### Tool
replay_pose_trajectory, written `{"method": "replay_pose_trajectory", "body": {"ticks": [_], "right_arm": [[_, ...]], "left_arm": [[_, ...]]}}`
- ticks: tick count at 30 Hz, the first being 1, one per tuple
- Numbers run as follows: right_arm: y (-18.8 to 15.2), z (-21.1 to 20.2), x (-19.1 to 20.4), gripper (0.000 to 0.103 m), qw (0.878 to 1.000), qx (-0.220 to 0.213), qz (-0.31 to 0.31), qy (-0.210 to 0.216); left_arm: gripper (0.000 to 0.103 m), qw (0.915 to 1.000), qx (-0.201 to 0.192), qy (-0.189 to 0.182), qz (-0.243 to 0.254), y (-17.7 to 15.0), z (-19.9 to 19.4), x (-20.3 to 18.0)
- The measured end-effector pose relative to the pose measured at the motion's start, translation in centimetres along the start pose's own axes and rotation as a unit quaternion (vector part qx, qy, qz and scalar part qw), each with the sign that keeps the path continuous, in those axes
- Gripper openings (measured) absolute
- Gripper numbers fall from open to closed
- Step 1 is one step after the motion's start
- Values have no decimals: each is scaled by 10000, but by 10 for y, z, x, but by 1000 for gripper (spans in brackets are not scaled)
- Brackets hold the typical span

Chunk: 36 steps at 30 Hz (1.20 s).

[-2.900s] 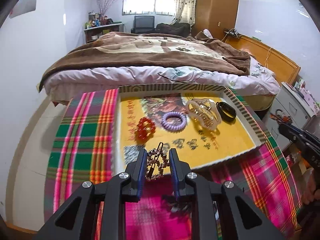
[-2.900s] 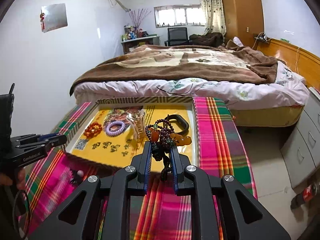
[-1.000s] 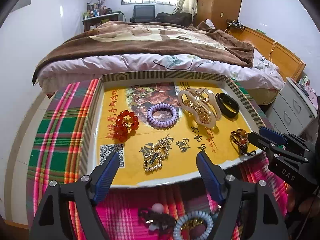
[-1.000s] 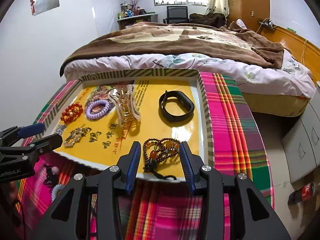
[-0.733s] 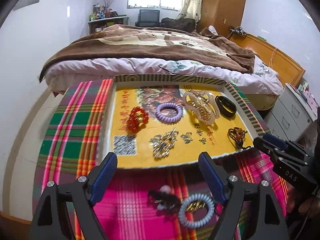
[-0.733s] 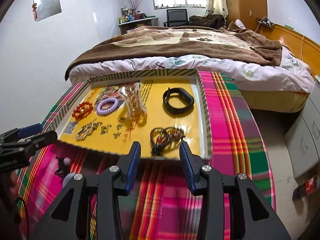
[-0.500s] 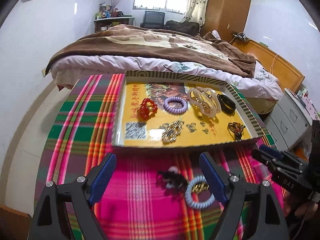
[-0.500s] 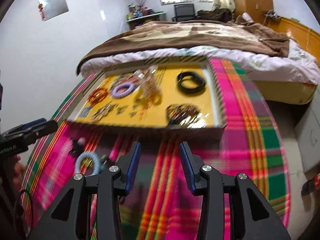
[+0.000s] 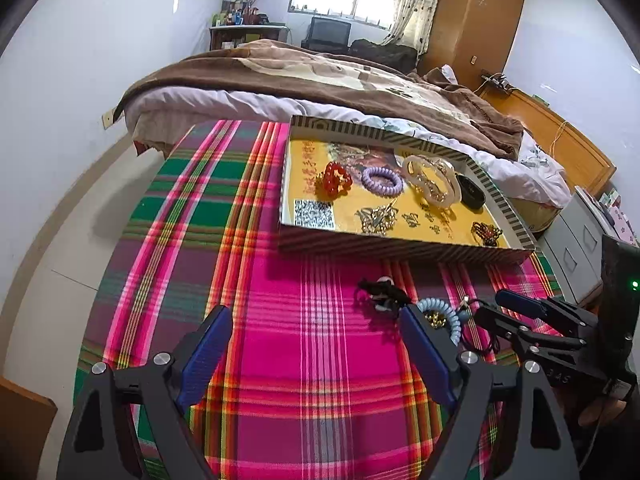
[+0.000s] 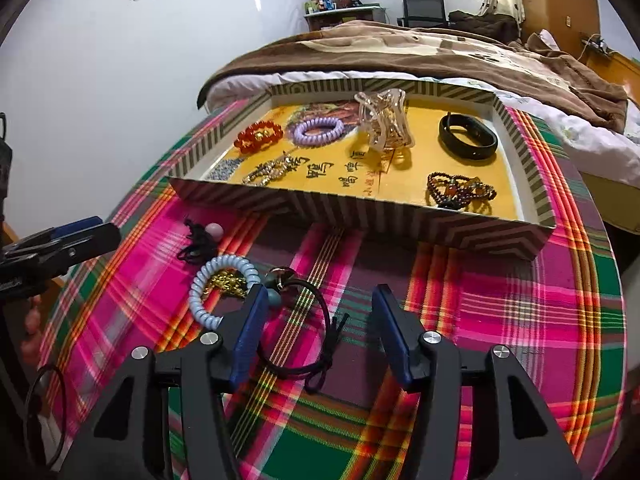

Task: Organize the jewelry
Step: 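Lower the right gripper onto the black hair tie with teal bead and close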

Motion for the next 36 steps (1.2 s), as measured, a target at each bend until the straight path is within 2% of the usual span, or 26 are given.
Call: {"method": "replay_pose_trajectory", "body": {"ticks": [9, 17, 23, 27, 28, 29, 30, 36], "right_arm": [[9, 14, 11, 55, 9998, 102, -137, 58], [12, 15, 5, 54, 9995, 71, -8, -307], [11, 11, -10, 39, 9983, 53, 123, -566], [7, 8, -8, 38, 9981, 67, 20, -607], [7, 9, -7, 35, 9979, 79, -46, -645], [7, 9, -5, 27, 9972, 98, -136, -732], [7, 10, -4, 26, 9962, 112, -218, -835], [4, 3, -9, 19, 9964, 16, -148, -840]], "left_arm": [[85, 9999, 114, -51, -62, -5, 9, 3], [85, 9998, 174, -35, -53, -6, 13, 2], [85, 9998, 210, -70, -3, -7, 16, -3], [85, 9997, 254, -63, -5, -7, 21, -5], [85, 9996, 274, -56, -16, -7, 22, -4], [85, 9996, 283, -49, -26, -6, 23, -4], [85, 9996, 281, -52, -29, -6, 23, -4], [85, 9995, 317, -20, -10, -5, 26, -6]]}}
Point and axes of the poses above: each gripper's, at about its wrist camera, not at the fingertips, and z roughly the way its jaws point, x to its left, y to its top, the point moved 5 cm from there along z, roughly the way its jaws point, and after that the axes turned 2 degrees about x, right-handed, at the moved point
